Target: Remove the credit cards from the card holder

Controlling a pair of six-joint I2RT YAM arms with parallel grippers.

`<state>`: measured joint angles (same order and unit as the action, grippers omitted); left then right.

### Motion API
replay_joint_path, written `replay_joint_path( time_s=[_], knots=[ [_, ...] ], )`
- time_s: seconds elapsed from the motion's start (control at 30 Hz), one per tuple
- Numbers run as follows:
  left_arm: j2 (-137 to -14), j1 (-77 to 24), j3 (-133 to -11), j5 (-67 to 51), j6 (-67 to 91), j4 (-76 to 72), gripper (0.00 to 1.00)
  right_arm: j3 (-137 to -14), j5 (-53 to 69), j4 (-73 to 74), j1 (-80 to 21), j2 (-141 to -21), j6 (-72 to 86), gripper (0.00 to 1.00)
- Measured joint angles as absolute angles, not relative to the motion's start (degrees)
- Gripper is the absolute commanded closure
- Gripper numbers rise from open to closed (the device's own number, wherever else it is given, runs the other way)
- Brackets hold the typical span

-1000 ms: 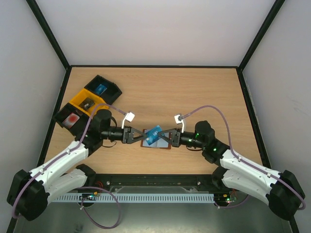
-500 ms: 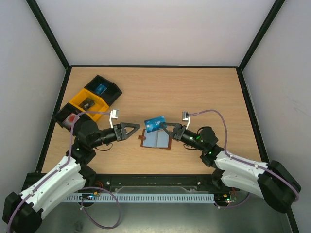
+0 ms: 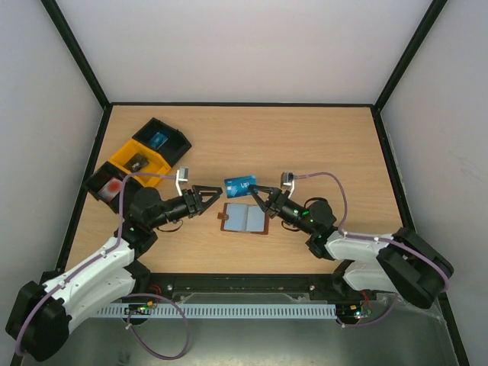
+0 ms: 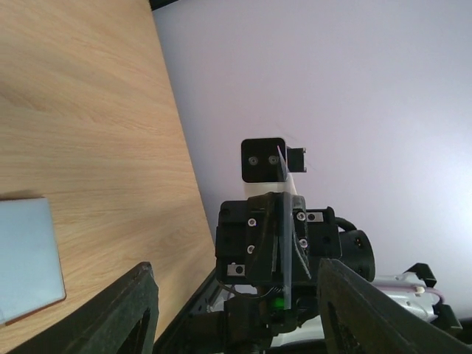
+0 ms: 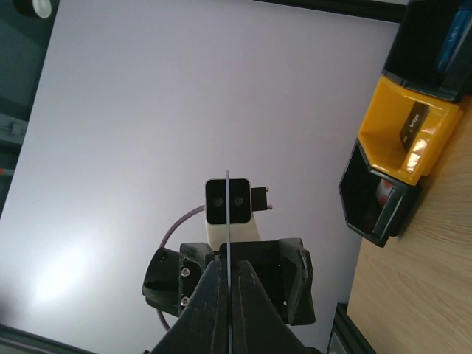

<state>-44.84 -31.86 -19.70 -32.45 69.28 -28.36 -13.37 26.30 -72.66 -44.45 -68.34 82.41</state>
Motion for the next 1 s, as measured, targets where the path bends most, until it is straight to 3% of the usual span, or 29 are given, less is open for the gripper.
replay_joint_path(
  time_s=[0.2,0.33,0.53,0.73,0.93,1.0],
  knots=[
    [-47.9,-32.0,-18.6,-32.5,70.4,-32.0,0.38,-13.5,25.7,-75.2,-44.7,-73.5,84.1,0.98],
    [-48.1,-32.1,-18.6,-32.5,70.8,-34.0,0.54,-14.1,25.5,-76.6,-45.1,-75.6,84.9,0.98],
    [-48.8,-32.5,-18.5,-31.9,71.1,-34.7,0.64,-14.3,24.8,-79.3,-45.6,-78.2,86.4,0.98],
    [-50.2,-32.6,-17.8,-31.4,71.8,-35.3,0.97,-14.3,24.5,-81.6,-46.0,-80.1,87.7,0.98],
    [-50.3,-32.6,-17.8,-31.4,72.0,-36.2,0.97,-14.3,24.3,-82.2,-46.0,-80.6,87.9,0.91],
    [-50.3,-32.6,-17.8,-31.4,71.9,-36.2,0.97,-14.3,24.3,-82.7,-46.1,-80.6,87.9,0.83]
  ],
)
